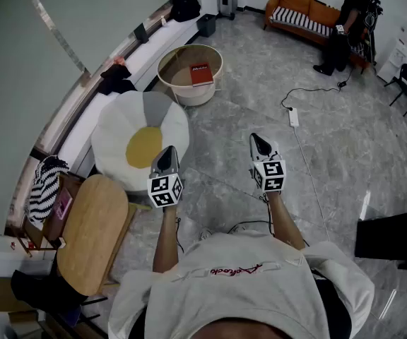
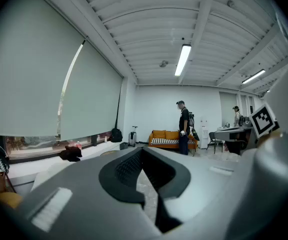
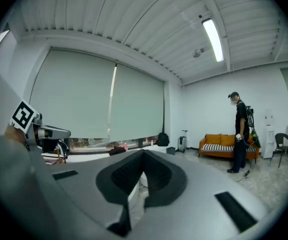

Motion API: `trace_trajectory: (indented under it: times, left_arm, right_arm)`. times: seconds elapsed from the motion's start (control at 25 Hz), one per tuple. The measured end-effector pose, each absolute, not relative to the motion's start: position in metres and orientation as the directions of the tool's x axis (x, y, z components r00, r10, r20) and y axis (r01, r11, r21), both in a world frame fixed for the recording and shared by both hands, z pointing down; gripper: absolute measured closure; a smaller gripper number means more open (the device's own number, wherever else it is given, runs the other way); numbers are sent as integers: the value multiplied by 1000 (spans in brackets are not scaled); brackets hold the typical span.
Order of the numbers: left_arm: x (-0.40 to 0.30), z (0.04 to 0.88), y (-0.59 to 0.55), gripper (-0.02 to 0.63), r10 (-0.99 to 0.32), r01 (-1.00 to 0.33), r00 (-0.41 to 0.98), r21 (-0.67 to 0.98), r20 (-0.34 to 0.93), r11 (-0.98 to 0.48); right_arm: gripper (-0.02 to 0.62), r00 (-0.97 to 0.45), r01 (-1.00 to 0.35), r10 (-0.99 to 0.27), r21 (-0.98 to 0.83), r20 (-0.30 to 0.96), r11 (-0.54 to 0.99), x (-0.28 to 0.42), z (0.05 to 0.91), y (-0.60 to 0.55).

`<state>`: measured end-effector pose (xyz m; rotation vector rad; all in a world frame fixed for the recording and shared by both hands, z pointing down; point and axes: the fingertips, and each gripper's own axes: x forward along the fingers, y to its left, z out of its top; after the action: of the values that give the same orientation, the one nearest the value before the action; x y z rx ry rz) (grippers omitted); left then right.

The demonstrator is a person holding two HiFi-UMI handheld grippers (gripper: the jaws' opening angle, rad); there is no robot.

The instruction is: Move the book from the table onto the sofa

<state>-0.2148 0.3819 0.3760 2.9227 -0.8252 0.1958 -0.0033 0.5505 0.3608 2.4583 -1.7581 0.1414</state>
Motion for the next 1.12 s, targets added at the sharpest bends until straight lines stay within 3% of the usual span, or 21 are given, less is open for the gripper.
trace_trajectory:
  times: [0.68,1.12]
  left_arm:
    - [-206,371,383,597,-513,-522,847,41,139,-852]
    - [-160,355,401,597,-506,-511,855,12,114,-860]
  right_arm:
    - [586,323,-946,-941,34,100,-321,10,348,551]
    - [586,296,-955,-953,57,70,-292,44,333,563]
